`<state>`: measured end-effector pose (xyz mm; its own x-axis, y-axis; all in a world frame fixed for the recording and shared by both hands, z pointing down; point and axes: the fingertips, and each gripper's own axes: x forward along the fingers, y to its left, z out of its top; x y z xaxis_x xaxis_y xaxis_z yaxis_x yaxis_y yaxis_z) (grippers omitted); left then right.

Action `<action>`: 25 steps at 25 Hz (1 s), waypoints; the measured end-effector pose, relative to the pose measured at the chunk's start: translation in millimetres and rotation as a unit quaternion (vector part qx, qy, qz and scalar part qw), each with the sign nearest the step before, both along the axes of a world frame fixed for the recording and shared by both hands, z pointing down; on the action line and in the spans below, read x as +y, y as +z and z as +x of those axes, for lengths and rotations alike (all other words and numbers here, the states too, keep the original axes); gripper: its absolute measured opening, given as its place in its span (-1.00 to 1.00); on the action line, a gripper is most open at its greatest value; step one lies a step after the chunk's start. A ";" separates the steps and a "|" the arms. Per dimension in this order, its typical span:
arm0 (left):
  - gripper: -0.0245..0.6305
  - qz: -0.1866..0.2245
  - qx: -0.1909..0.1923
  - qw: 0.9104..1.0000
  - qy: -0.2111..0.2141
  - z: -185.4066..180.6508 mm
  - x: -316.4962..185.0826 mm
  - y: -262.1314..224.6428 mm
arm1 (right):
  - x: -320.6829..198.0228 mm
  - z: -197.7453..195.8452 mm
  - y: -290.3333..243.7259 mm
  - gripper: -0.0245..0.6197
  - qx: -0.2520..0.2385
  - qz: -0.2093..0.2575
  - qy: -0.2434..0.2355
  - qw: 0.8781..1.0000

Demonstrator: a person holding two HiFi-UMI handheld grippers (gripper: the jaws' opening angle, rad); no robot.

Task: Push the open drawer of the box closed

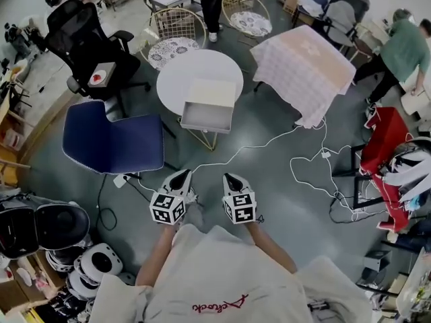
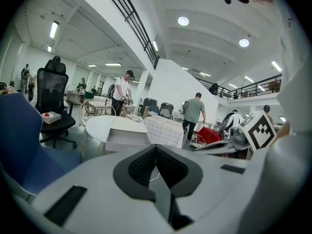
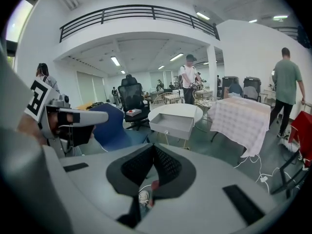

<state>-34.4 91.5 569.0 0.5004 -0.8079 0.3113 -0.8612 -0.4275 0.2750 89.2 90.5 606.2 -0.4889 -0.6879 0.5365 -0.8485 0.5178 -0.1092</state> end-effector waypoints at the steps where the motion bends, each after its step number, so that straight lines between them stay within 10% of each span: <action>1: -0.89 -0.002 0.002 1.000 0.003 -6.1 -10.2 1.8 | -8.9 -6.5 0.8 -0.87 0.003 -0.001 0.001 1.000; 25: -0.89 -0.027 0.031 0.995 0.088 -93.9 -159.9 -13.0 | -161.8 -105.4 -28.1 -0.87 0.026 -0.014 0.082 0.996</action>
